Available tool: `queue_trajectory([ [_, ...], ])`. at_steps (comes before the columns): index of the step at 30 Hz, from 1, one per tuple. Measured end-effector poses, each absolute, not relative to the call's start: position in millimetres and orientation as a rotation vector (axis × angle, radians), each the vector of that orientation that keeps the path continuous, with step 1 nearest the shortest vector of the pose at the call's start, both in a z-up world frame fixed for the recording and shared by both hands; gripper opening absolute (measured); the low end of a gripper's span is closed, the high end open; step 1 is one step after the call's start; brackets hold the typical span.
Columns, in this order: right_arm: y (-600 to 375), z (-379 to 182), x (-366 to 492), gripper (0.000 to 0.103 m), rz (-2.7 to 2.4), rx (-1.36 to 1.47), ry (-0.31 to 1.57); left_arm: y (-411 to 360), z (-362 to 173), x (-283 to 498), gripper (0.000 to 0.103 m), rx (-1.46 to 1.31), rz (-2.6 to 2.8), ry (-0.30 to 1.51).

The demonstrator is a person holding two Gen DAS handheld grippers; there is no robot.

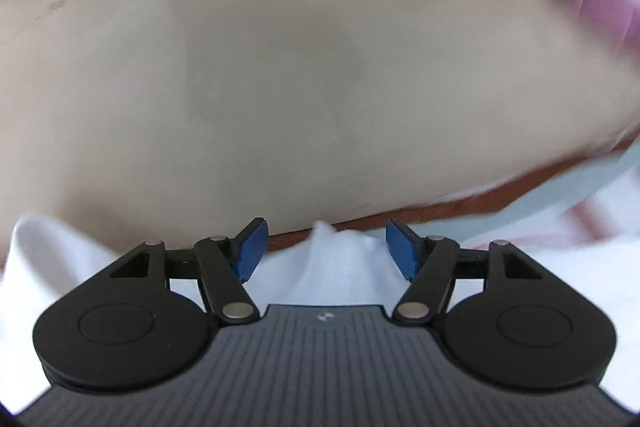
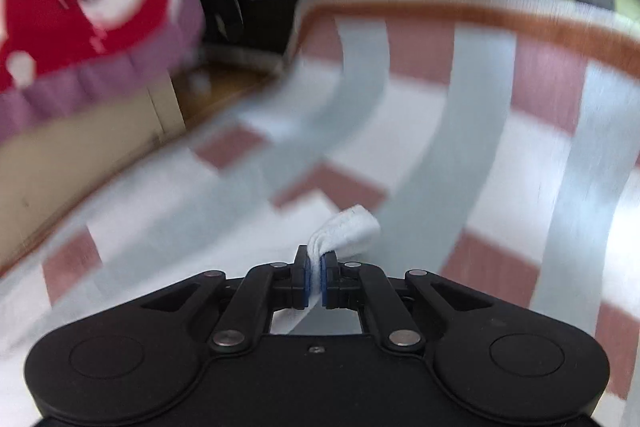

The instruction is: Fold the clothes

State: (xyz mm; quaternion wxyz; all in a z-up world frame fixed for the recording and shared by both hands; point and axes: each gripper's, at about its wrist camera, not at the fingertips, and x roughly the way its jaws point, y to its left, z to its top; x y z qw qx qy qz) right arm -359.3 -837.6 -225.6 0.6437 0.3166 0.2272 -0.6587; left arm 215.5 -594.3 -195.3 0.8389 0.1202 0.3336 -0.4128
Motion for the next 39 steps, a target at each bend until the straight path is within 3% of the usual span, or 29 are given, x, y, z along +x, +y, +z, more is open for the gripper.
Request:
queue_trajectory([
  [3,-843.2,-229.4,-373.2,0.010,-1.483,0.850,0.474,-583.0,-179.5,209.6,0.064,0.170,-0.957,0.807],
  [5,-842.1,-232.8,-380.8,0.014,-1.475,0.920,0.429,-594.5,-181.1,200.6,0.064,0.207,-0.978,0.855],
  [14,-838.4,-236.8,-380.6,0.014,-1.449,0.934,0.414,-678.0,-219.5,143.6,0.065,0.481,-0.987,0.882],
  [17,-838.9,-236.8,-379.5,0.014,-1.412,0.919,0.396,-689.0,-220.6,125.2,0.007,0.542,-0.972,0.754],
  [18,-837.8,-235.4,-377.5,0.012,-1.388,0.899,0.378,-689.5,-217.9,118.1,0.006,0.558,-0.973,0.708],
  [19,-835.1,-231.4,-374.4,0.006,-1.382,0.862,0.355,-686.6,-211.2,114.0,0.006,0.542,-0.974,0.665],
  [25,-805.9,-189.3,-364.2,0.006,-1.361,0.600,0.078,-674.4,-175.7,115.0,0.006,0.441,-0.894,0.460],
  [28,-808.0,-194.7,-351.9,0.006,-1.413,0.523,0.161,-685.2,-197.9,126.8,0.010,0.439,-0.894,0.570],
  [30,-818.3,-207.0,-346.1,0.007,-1.506,0.547,0.317,-692.2,-211.8,129.9,0.011,0.481,-0.890,0.639],
  [31,-824.2,-213.2,-343.7,0.015,-1.557,0.564,0.408,-693.3,-213.8,128.8,0.013,0.511,-0.885,0.658],
  [32,-829.3,-217.8,-342.7,0.020,-1.623,0.584,0.495,-691.0,-209.2,125.6,0.022,0.541,-0.876,0.660],
  [33,-831.8,-218.5,-345.4,0.032,-1.709,0.606,0.550,-686.2,-201.3,123.0,0.036,0.575,-0.879,0.666],
  [34,-831.0,-215.3,-350.6,0.033,-1.756,0.623,0.543,-677.0,-187.8,121.5,0.043,0.618,-0.902,0.676],
  [39,-810.2,-183.2,-359.1,0.044,-1.612,0.675,0.337,-620.0,-101.1,118.9,0.047,0.876,-0.975,0.656],
])
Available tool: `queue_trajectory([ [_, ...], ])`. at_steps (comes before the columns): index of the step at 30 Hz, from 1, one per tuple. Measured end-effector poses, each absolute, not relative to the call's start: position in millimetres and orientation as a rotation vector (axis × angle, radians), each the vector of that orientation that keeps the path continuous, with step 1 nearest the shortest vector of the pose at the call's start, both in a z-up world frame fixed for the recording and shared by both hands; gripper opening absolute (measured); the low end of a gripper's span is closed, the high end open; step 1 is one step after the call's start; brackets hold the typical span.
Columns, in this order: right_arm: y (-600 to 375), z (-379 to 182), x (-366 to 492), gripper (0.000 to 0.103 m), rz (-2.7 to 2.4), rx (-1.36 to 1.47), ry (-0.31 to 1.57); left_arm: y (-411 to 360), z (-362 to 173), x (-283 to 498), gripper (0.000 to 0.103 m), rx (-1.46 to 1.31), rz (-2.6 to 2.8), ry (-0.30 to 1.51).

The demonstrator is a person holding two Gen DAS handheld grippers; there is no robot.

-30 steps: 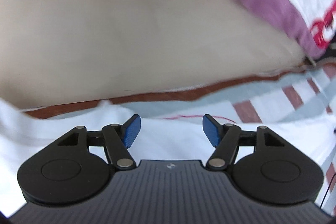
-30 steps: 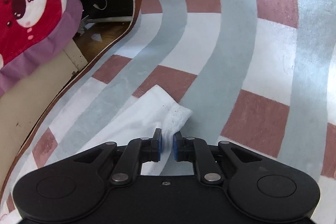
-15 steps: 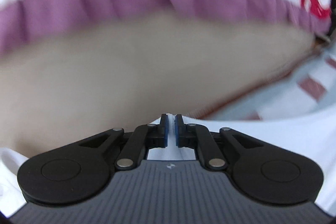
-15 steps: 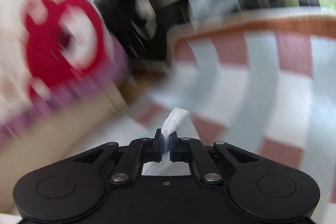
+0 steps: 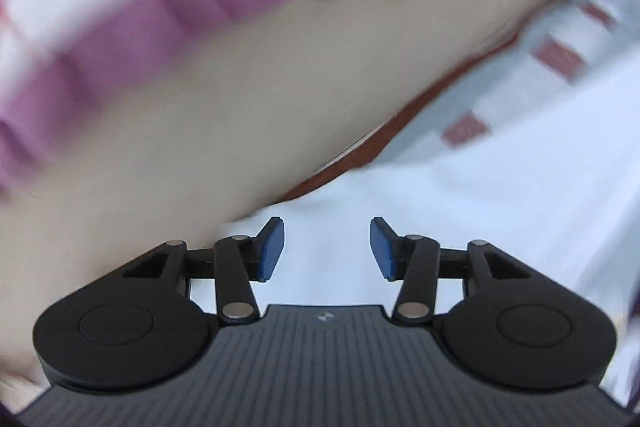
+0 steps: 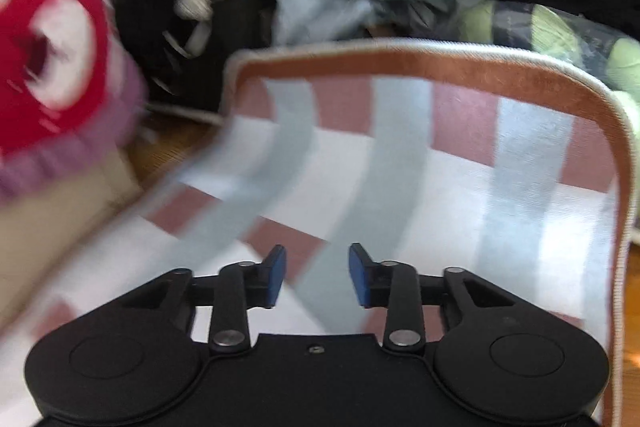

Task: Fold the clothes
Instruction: 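Move both open grippers back over the shirt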

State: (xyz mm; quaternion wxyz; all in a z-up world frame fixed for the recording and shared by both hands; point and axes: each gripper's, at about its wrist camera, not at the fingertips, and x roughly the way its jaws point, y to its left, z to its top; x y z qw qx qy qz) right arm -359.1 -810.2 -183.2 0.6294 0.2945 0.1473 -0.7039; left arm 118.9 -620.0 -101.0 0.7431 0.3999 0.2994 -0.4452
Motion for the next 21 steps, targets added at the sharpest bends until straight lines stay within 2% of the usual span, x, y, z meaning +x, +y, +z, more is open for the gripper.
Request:
queue_trajectory([
  [1,-806.3,-178.5,-356.0,0.044,-1.548,0.689,0.303,-604.3,-79.1,121.7,0.048,0.913,-0.959,0.655],
  [3,-797.2,-177.3,-334.2,0.044,-1.340,0.748,0.278,-557.5,-52.7,129.4,0.059,0.905,-0.886,0.689],
  [8,-723.3,-177.1,-236.2,0.044,-0.834,0.740,0.384,-423.2,-12.1,151.8,0.060,0.788,-0.654,0.789],
  [14,-606.9,-166.3,-131.1,0.044,-0.345,0.509,0.541,-270.9,-54.5,189.9,0.065,0.655,-0.342,0.646],
  [21,-487.7,-174.8,-34.1,0.044,-0.005,0.440,0.709,-144.0,-145.4,237.5,0.065,0.332,-0.065,0.864],
])
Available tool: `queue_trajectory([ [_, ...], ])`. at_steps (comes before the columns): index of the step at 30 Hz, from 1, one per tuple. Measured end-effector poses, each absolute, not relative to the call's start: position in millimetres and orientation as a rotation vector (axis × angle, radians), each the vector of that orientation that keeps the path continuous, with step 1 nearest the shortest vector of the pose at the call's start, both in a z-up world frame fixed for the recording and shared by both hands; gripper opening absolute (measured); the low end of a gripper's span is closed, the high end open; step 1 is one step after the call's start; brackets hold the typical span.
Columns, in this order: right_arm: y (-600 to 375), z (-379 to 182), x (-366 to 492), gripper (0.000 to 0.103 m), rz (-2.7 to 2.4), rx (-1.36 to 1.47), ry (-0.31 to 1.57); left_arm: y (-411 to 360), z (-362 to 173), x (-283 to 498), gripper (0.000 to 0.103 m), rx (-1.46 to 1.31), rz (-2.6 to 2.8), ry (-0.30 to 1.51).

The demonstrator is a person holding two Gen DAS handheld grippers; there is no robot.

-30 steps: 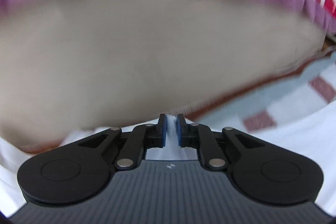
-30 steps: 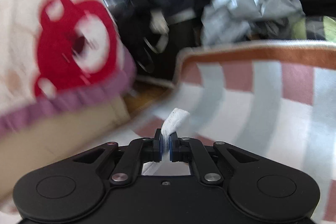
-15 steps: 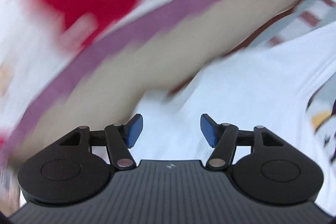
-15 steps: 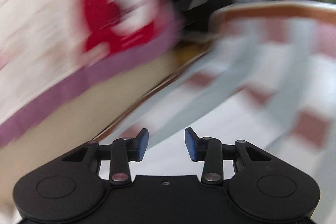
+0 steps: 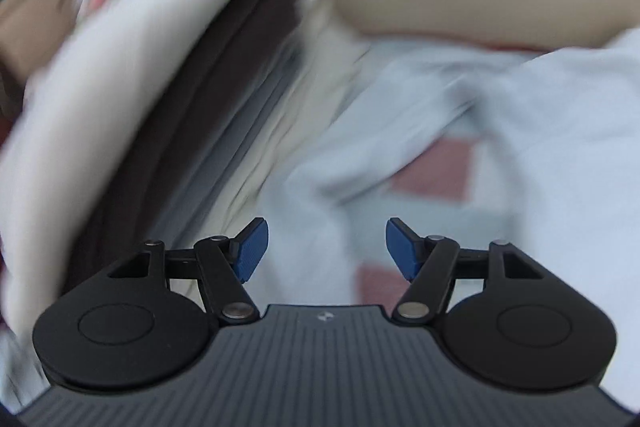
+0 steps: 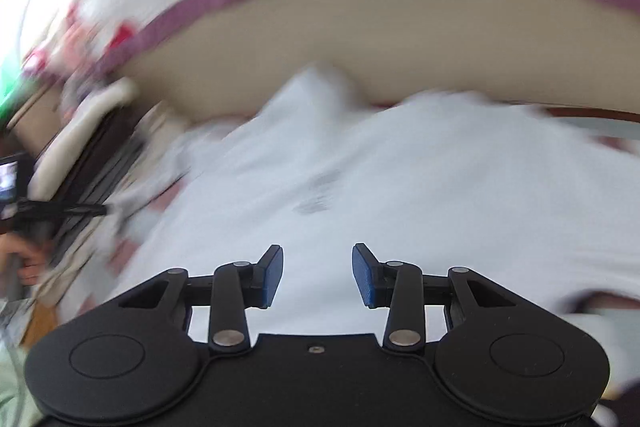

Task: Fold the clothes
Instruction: 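Move both open grippers back over the shirt, then grasp the shirt sleeve with the left gripper and lift it across the body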

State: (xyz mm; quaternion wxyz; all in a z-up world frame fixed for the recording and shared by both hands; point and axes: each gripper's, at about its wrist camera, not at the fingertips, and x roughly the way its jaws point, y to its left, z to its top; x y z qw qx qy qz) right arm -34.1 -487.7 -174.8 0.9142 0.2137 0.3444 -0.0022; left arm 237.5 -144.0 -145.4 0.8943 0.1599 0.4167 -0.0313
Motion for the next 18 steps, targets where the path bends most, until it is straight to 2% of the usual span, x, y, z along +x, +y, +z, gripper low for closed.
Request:
queue_trajectory([
  [2,-447.5,-166.2,-8.9,0.044,0.097,0.371,0.741,-128.5,-162.3,247.4,0.065,0.289,-0.031,0.877],
  [4,-415.9,-158.3,3.1,0.044,0.145,0.308,0.751,-117.1,-173.9,257.2,0.071,0.219,-0.023,0.886],
  [5,-405.6,-157.2,5.5,0.044,0.156,0.305,0.752,-113.7,-178.2,262.3,0.078,0.183,-0.017,0.904],
  [8,-384.8,-162.2,7.5,0.044,0.182,0.323,0.766,-106.8,-186.7,274.9,0.089,0.090,0.005,0.936],
  [10,-380.2,-172.4,3.8,0.044,0.189,0.352,0.787,-105.8,-187.8,280.1,0.088,0.048,0.019,0.937],
  [11,-380.4,-178.4,-0.4,0.044,0.188,0.352,0.796,-108.4,-186.0,279.8,0.071,0.061,0.007,0.927],
  [12,-380.9,-184.1,-4.4,0.044,0.184,0.353,0.805,-113.7,-183.5,277.9,0.028,0.098,-0.023,0.913],
  [13,-382.8,-188.6,-7.6,0.044,0.173,0.357,0.813,-120.4,-179.6,274.4,0.009,0.149,-0.042,0.895],
  [15,-390.2,-195.2,-12.1,0.044,0.150,0.383,0.820,-137.9,-163.9,259.0,0.011,0.280,-0.050,0.824],
  [18,-406.4,-198.7,-16.2,0.044,0.125,0.433,0.803,-158.1,-121.8,212.6,0.011,0.356,-0.126,0.610],
])
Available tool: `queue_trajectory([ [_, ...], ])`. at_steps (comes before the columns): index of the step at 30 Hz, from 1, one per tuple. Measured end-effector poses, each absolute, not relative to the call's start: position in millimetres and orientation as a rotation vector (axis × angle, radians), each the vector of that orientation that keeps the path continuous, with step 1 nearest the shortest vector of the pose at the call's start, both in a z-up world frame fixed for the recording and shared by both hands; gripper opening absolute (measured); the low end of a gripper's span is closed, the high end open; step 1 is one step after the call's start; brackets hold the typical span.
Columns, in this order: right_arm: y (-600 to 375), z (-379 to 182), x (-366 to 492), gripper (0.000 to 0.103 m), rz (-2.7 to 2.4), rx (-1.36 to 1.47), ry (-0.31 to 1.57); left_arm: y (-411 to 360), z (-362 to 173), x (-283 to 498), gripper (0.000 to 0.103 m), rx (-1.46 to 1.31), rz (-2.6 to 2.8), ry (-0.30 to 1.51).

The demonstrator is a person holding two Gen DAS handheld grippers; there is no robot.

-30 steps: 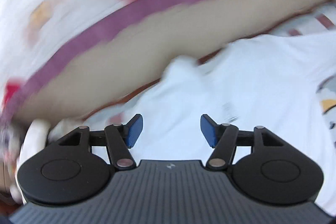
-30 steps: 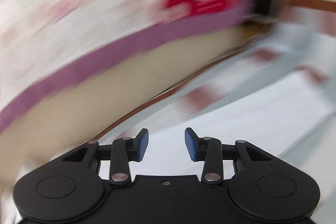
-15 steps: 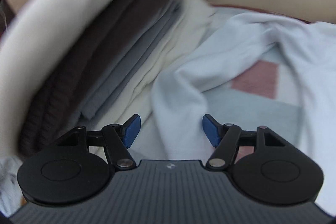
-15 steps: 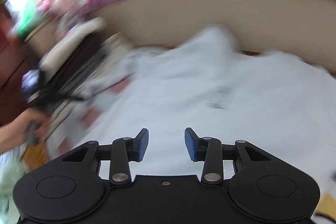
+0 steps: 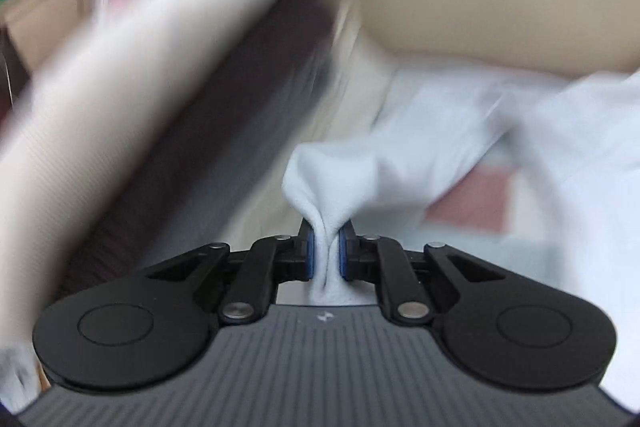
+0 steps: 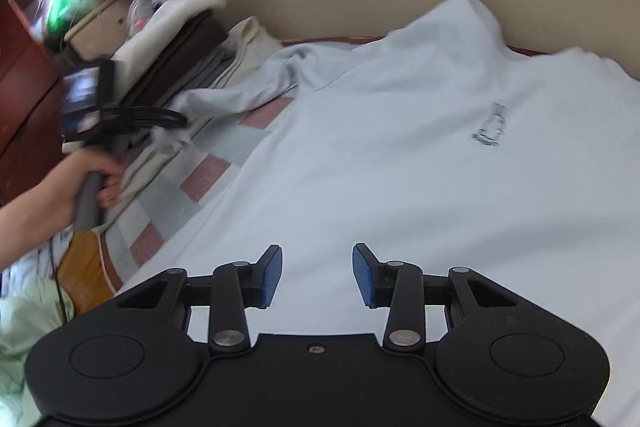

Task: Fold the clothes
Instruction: 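Grasp the shirt sleeve with the left gripper and lift it across the body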

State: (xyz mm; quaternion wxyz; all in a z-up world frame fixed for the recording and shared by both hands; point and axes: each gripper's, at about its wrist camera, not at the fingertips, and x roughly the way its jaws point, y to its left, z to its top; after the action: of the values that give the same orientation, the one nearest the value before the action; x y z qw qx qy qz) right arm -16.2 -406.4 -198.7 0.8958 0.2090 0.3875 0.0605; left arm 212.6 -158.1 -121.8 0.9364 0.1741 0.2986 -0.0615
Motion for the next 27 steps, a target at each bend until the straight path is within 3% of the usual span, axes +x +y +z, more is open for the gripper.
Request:
queue_trajectory([
  [4,-423.6,-205.8,-14.4,0.044,0.080,0.481,0.804,-202.3,-60.0,148.3,0.011,0.595,-0.181,0.295],
  [8,-433.3,-213.9,-10.3,0.044,0.049,0.503,0.810,-229.8,-28.4,89.1,0.012,0.520,-0.504,0.212],
  [10,-438.3,-217.6,-11.2,0.044,0.039,0.517,0.816,-252.1,-44.5,60.0,0.012,0.582,-0.686,0.284],
  [12,-443.2,-221.4,-13.0,0.044,0.035,0.533,0.817,-265.8,-69.8,50.9,0.012,0.567,-0.838,0.496],
  [14,-448.0,-225.2,-14.8,0.044,0.031,0.549,0.818,-266.5,-97.0,55.8,0.012,0.553,-0.870,0.652],
  [18,-452.0,-231.5,-14.3,0.044,0.031,0.565,0.822,-246.4,-119.1,78.5,0.012,0.740,-0.721,0.608],
  [27,-447.5,-247.8,4.1,0.044,0.033,0.564,0.833,-169.8,-50.3,175.8,0.012,0.834,-0.121,0.331],
])
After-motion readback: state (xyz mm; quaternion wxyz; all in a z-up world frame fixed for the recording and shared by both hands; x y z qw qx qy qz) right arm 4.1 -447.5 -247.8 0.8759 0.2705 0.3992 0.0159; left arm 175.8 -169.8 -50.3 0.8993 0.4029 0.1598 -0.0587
